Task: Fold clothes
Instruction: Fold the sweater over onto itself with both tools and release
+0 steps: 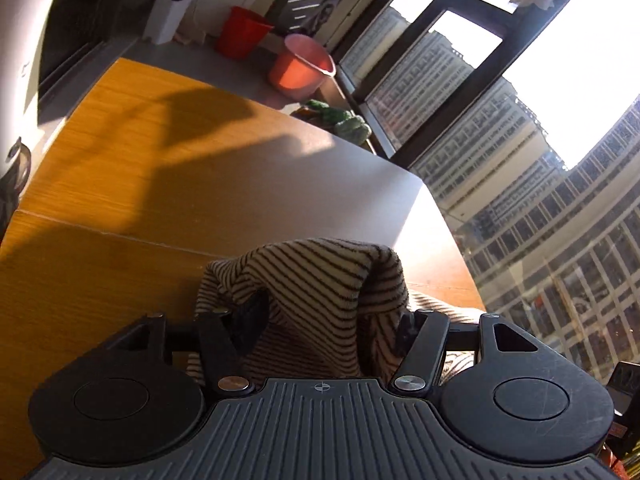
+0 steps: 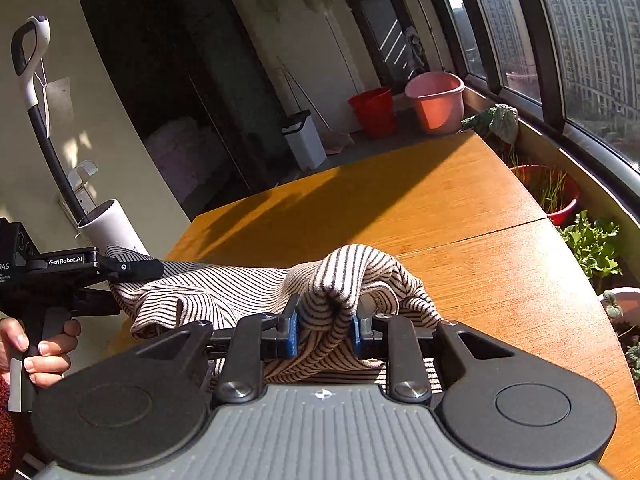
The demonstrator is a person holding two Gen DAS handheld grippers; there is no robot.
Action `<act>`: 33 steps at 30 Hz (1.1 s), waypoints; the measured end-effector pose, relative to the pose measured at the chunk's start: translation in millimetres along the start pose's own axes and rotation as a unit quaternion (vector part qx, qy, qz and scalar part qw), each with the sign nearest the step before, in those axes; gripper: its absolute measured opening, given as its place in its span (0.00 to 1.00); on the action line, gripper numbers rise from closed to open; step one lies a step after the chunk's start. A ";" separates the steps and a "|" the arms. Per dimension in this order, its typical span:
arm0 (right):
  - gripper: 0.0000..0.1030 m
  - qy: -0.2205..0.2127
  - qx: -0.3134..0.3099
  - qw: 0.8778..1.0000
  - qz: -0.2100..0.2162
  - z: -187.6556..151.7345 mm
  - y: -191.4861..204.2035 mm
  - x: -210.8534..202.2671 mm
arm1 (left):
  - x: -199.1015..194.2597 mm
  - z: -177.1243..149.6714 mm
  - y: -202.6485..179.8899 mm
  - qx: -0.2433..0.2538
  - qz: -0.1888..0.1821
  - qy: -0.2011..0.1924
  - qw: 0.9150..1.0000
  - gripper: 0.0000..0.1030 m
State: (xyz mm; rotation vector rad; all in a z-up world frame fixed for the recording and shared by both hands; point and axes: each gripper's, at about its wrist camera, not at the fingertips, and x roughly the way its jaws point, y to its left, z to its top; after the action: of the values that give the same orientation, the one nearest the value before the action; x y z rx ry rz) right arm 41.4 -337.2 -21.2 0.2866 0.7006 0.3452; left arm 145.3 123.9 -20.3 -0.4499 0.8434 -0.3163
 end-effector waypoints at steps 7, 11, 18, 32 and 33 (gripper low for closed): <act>0.37 0.021 0.002 1.000 -0.013 -21.5 -16.5 -13.0 | -33.7 -21.7 -4.3 0.074 0.041 -0.008 0.996 0.74; 0.37 -0.029 -0.044 0.998 -0.036 -6.6 -1.5 -34.3 | -70.2 -10.8 -26.7 0.117 0.032 -0.065 0.991 0.75; 0.37 -0.065 -0.086 0.994 0.012 10.7 31.7 -25.5 | -67.4 -13.8 -53.5 0.112 -0.043 -0.064 0.991 0.84; 0.38 -0.010 -0.110 0.994 -0.016 -20.4 37.3 -4.6 | -40.6 -32.5 -6.1 0.061 0.015 0.000 0.998 0.83; 0.44 -0.027 -0.099 0.994 -0.021 -17.8 35.7 -10.3 | -42.3 -32.0 -4.5 0.053 0.012 -0.002 0.999 0.85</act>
State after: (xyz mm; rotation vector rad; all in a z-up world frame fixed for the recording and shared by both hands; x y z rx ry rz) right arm 14.5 -306.5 -15.1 0.0928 0.6123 0.3630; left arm 93.6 130.4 -9.5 -0.3407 0.8240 -0.3362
